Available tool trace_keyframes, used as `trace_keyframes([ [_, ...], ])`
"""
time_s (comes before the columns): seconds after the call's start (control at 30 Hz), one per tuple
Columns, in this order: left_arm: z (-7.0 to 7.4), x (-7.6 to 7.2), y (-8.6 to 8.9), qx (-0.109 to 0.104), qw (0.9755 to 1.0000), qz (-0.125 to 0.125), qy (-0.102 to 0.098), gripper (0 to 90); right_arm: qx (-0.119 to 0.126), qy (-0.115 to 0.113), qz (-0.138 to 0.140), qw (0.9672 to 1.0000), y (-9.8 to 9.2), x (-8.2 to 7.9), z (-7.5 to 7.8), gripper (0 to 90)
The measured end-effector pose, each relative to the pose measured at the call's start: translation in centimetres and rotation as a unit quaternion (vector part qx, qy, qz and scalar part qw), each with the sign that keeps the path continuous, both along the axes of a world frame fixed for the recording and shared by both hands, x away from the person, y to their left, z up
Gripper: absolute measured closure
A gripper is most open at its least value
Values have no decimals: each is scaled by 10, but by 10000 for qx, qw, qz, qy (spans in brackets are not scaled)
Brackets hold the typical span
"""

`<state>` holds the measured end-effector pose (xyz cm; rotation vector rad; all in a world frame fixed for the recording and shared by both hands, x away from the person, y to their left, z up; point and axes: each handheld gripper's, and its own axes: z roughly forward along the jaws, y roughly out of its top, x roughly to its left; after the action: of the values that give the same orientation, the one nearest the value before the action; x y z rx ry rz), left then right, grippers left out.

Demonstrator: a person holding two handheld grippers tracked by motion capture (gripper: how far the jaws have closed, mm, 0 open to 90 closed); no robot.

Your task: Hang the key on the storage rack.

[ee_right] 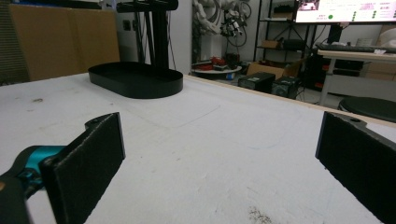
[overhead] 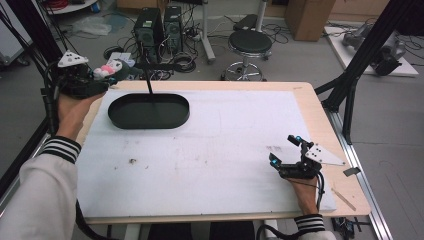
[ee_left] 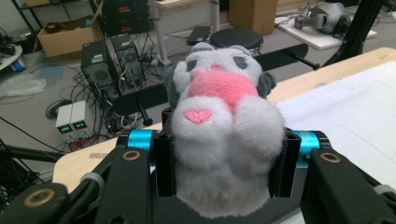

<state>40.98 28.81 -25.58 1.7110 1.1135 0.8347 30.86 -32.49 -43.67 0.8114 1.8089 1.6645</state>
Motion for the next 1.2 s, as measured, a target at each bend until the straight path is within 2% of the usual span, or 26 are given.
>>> trace_keyframes([
  [0.33,0,10,-2,32,9999,97,49,553,-37,-39,13,10000,0,2,-7,3],
  [0.47,1,14,-4,76,9999,94,64,553,-29,19,-1,10000,0,2,-13,3],
  [0.77,-5,24,-8,81,9997,198,119,553,-22,4,-3,10000,0,2,-13,3],
  [1.0,-6,24,-6,68,9995,287,121,553,-1,21,-1,10000,0,2,-14,3],
  [1.2,-17,20,-1,23,9992,355,203,553,14,20,-14,10000,0,1,-14,3],
])
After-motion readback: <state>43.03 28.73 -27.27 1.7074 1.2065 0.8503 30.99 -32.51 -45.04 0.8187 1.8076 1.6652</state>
